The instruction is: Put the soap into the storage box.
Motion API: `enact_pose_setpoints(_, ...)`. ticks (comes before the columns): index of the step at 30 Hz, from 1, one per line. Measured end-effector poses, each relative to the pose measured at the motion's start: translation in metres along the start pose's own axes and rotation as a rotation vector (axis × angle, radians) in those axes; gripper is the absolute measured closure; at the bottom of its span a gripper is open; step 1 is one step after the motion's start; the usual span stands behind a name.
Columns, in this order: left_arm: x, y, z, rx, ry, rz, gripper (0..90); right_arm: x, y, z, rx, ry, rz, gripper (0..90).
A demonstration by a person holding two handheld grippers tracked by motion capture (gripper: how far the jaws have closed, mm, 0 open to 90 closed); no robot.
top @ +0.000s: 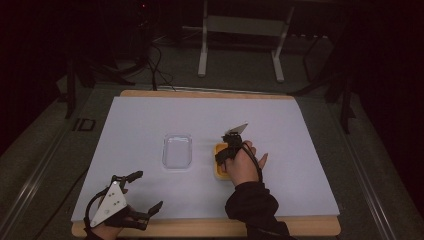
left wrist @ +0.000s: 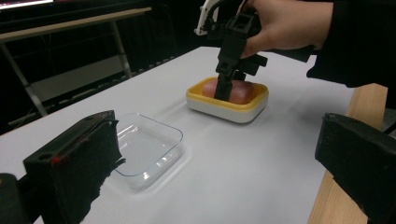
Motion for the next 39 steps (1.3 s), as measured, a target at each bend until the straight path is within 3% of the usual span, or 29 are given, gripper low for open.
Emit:
enact_pose_setpoints(8,0.0,0.0,0.0,0.0,-0.001,-0.001,0.6,0.001,-0.005,-0.001,0.004,-0.009,0.01,36.2)
enact_pose_setpoints(10,0.0,0.0,0.0,0.002,-0.001,-0.001,0.6,0.001,0.002,0.001,-0.004,-0.011,0.037,34.3)
enact_pose_setpoints(14,0.0,0.0,0.0,0.001,-0.002,-0.002,0.6,0.001,0.016,0.005,-0.009,0.014,0.07,33.1)
enact_pose_setpoints(19,0.0,0.0,0.0,0.002,0.0,0.001,0.6,0.002,0.037,0.009,-0.038,0.09,0.104,30.4)
enact_pose_setpoints(22,0.0,0.0,0.0,0.001,-0.001,0.0,0.6,0.001,0.039,0.009,-0.04,0.096,0.115,29.9)
enact_pose_setpoints(25,0.0,0.0,0.0,0.001,-0.001,-0.001,0.6,-0.009,0.05,0.006,-0.055,0.188,0.178,26.8)
enact_pose_setpoints(29,0.0,0.001,0.0,0.004,-0.003,0.002,0.6,-0.023,0.055,0.001,-0.065,0.21,0.202,25.9)
enact_pose_setpoints(32,0.0,0.0,-0.001,0.006,-0.003,0.003,0.6,-0.03,0.06,0.001,-0.098,0.226,0.201,25.7)
enact_pose_setpoints(34,-0.001,0.0,-0.001,0.006,-0.003,0.003,0.6,-0.038,0.064,0.0,-0.13,0.263,0.181,24.6)
enact_pose_setpoints(39,0.0,0.0,-0.001,0.006,-0.004,0.005,0.6,-0.058,0.073,-0.005,-0.151,0.3,0.157,24.7)
Point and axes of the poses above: each handheld gripper's, and its own axes: y roughly backward along the jaws, z roughly out of its top, x roughly to its left, the point moved 5 cm from there along -y, roughly forward along the jaws, and after that the axes turned 7 degrees about -x, right-handed, at the moved point
